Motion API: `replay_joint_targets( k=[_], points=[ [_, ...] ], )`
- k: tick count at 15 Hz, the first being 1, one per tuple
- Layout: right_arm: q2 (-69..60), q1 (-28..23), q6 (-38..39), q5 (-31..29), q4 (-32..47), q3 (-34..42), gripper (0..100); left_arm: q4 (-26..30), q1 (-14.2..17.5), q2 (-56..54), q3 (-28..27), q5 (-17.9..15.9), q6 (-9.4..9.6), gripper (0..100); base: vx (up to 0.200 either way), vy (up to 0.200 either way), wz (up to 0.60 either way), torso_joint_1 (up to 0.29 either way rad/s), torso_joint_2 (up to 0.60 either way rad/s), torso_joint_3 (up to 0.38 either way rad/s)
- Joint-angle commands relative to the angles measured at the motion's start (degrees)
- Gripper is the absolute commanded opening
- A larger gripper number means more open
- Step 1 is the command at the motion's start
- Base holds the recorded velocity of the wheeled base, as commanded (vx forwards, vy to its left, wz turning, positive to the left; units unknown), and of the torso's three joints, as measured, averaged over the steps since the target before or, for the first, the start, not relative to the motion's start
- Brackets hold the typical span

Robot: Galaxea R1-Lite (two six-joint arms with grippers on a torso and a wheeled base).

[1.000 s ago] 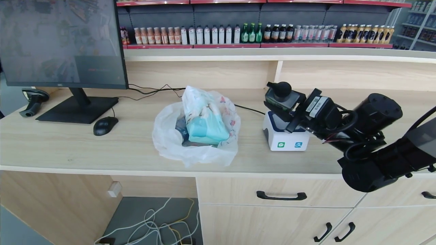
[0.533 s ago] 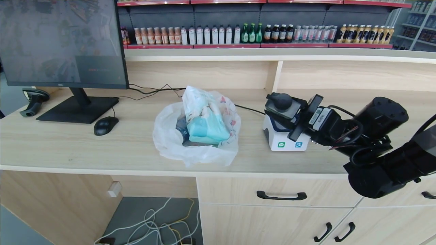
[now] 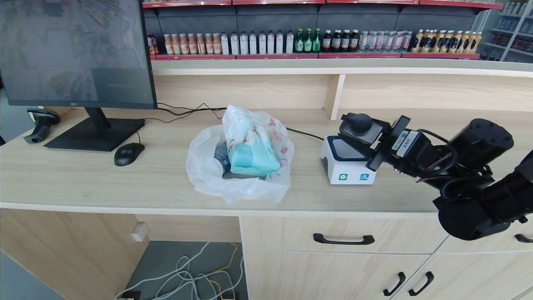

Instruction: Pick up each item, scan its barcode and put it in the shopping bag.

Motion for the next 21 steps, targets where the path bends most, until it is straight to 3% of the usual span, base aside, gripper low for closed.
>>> replay_joint_targets(
  k=[1,5,9,10,12,13,15,17,21],
  points=[
    [0.1,-0.1,0.0,0.0,-0.1,0.1,0,0.0,0.0,0.0,0.0,0.0,0.00,100,0.000,0.000,0.00,0.000,0.00,0.000],
    [-1.9,0.8,4.7,-0.8,-0.1,-0.3,0,0.1,0.0,0.0,0.0,0.0,-0.18,100,0.000,0.000,0.00,0.000,0.00,0.000],
    [-6.4,3.9,15.2,-13.3,-0.1,-0.1,0,0.1,0.0,0.0,0.0,0.0,-0.18,100,0.000,0.000,0.00,0.000,0.00,0.000],
    [-7.8,7.9,22.3,-22.0,-0.1,0.5,0,0.1,0.0,0.0,0.0,0.0,-0.18,100,0.000,0.000,0.00,0.000,0.00,0.000],
    [-8.2,13.2,31.6,-32.5,-0.1,1.0,0,0.2,0.0,0.0,0.0,0.0,-0.35,100,0.000,0.000,0.00,0.000,0.00,0.000],
    [-8.4,16.3,38.6,-41.5,-0.1,1.1,0,0.2,0.0,0.0,0.0,-0.1,-0.26,100,0.000,0.000,0.00,0.000,0.00,0.000],
    [-8.5,17.3,45.4,-52.2,-0.1,1.6,0,0.2,0.0,0.0,0.0,0.0,-0.44,100,0.000,0.000,0.00,0.000,0.00,0.000],
    [-8.5,17.3,47.6,-55.2,-0.1,2.4,0,0.2,0.0,0.0,0.0,-0.1,-0.35,100,0.000,0.000,0.00,0.000,0.00,0.000],
    [-7.9,17.3,47.6,-55.2,-0.1,3.0,0,0.2,0.0,0.0,0.0,0.0,-0.35,100,0.000,0.000,0.00,0.000,0.00,0.000]
  ],
)
